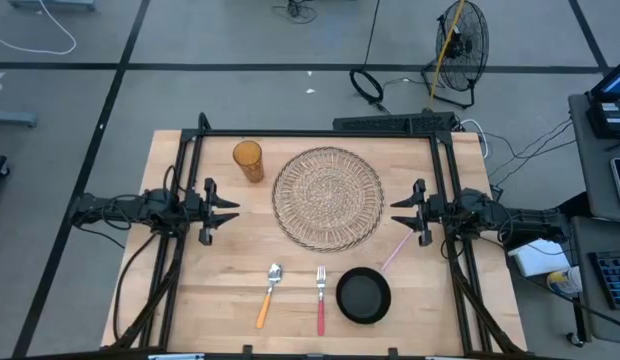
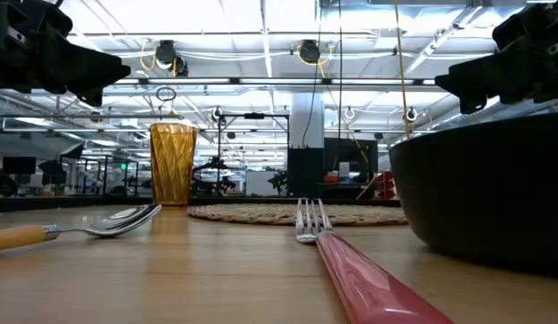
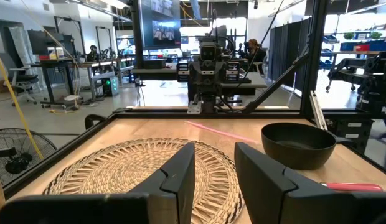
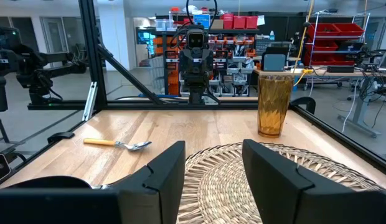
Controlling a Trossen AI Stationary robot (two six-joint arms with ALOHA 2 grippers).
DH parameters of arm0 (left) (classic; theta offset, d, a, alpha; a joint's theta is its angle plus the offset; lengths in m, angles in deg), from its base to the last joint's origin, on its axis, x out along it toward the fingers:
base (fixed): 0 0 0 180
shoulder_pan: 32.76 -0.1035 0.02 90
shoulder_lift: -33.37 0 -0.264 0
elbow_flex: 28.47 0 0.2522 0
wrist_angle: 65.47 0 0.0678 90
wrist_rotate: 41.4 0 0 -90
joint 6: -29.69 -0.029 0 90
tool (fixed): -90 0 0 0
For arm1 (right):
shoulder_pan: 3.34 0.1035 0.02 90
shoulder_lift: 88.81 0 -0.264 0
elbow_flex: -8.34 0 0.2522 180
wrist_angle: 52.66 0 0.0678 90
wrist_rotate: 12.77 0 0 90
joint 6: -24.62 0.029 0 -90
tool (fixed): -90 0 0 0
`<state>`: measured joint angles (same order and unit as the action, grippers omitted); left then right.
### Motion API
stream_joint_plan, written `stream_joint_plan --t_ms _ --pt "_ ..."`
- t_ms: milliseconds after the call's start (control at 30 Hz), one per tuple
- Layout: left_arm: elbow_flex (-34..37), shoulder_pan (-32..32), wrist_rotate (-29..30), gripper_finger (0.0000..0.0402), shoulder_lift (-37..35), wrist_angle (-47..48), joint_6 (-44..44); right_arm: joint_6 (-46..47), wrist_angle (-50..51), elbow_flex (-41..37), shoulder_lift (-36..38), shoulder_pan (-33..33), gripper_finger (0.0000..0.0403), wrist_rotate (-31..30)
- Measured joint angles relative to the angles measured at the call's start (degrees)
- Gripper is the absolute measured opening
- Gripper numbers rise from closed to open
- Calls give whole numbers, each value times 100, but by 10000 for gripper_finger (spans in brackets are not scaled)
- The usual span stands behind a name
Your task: Pick & Place Utensil
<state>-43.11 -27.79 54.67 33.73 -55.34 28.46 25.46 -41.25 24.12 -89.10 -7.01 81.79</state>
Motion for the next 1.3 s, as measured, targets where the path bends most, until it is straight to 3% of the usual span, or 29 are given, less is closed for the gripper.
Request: stream_joint_plan --t_ms 233,533,867,1300 --pt "0 -2 0 120 0 0 1 0 -110 0 0 2 155 19" --pt "-2 0 0 120 0 -2 0 3 -1080 0 2 1 155 0" --pt "0 -1 -2 120 0 -13 56 591 -1664 0 2 1 155 5" --pt "-1 0 -12 120 -1 -109 1882 957 -1921 0 0 1 155 9"
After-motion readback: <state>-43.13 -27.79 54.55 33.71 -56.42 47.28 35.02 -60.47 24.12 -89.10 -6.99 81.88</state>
